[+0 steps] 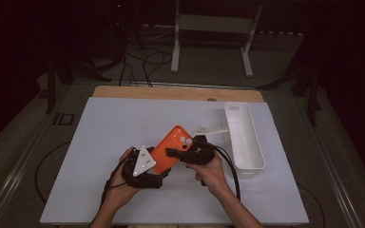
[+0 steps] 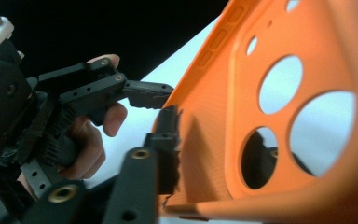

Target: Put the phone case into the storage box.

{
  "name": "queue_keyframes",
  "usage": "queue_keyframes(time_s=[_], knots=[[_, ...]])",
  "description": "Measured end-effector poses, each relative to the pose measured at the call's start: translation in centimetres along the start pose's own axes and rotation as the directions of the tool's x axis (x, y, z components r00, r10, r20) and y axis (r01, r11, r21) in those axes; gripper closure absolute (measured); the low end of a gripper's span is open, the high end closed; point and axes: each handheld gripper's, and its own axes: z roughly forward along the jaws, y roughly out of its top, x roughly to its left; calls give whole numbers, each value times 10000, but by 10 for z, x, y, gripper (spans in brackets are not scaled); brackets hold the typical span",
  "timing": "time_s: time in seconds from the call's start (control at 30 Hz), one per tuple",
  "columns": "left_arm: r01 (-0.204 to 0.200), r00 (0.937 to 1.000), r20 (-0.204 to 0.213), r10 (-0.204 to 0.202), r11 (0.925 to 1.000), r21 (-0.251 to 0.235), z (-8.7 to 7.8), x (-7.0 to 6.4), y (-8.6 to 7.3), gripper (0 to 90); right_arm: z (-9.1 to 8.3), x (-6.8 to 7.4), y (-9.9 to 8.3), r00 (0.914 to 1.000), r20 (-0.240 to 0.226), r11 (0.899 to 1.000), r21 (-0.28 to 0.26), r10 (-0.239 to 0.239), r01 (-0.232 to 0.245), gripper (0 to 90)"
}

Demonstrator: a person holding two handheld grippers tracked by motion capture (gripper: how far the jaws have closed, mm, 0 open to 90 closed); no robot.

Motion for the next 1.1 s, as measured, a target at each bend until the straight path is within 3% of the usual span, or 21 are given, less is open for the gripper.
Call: queue_keyframes(time_s=[0.1, 0.2, 0.43, 0.53, 0.77, 1.1], knots=[[-7, 10000, -27, 8, 10000, 85, 2, -1, -1, 162, 1, 1, 0, 9997, -183, 9998, 126, 155, -153, 794], [-69, 9999, -92, 71, 9997, 235, 5, -2, -2, 162, 2, 7, 0, 9998, 174, 9990, 440, 108, -116, 854], [-45, 9992, -388, 60, 9992, 389, 7, -3, -3, 160, 6, 11, 0, 9988, 400, 9988, 375, 300, -315, 884], [147, 9997, -205, -139, 9991, 399, 7, 1, -4, 149, 7, 14, 1, 9986, 521, 9989, 451, 83, -107, 884], [493, 9985, -259, -479, 9971, 580, 8, 6, -4, 73, 9, 16, 2, 9985, 547, 9989, 473, -73, 47, 884], [1155, 9925, 330, -1173, 9920, 502, 4, 14, -5, 43, 8, 14, 1, 9971, 693, 9983, 514, -305, 270, 882]])
